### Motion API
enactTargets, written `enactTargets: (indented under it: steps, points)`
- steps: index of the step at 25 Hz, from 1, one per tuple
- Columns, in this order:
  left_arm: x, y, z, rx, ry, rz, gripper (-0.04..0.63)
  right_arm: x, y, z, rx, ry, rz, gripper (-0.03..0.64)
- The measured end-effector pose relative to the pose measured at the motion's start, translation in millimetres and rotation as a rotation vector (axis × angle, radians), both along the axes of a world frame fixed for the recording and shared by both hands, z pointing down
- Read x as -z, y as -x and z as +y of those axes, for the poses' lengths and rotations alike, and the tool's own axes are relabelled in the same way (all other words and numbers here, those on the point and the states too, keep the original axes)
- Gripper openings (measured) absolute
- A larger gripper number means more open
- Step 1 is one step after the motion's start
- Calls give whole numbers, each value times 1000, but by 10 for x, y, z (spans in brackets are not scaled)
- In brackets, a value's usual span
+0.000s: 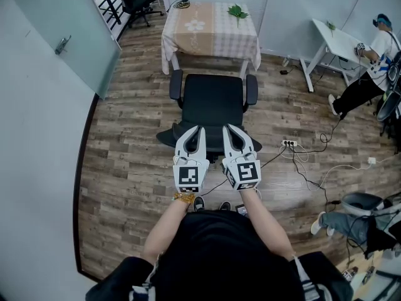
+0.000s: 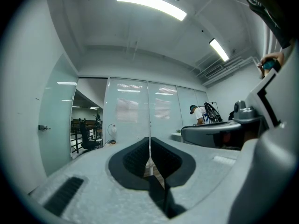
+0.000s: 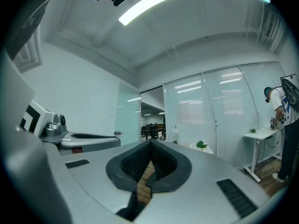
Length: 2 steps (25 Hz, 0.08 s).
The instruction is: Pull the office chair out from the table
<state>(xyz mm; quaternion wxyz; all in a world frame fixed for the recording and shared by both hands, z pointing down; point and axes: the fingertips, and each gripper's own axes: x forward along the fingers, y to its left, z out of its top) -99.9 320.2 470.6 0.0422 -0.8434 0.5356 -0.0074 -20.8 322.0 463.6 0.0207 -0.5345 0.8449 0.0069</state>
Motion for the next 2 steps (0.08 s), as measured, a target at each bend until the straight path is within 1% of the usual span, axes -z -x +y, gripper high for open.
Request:
enactTargets:
  steps: [2]
  points:
    - [-9,28,-11,2,2,-3,26,-3,13,-11,2,0,4,5]
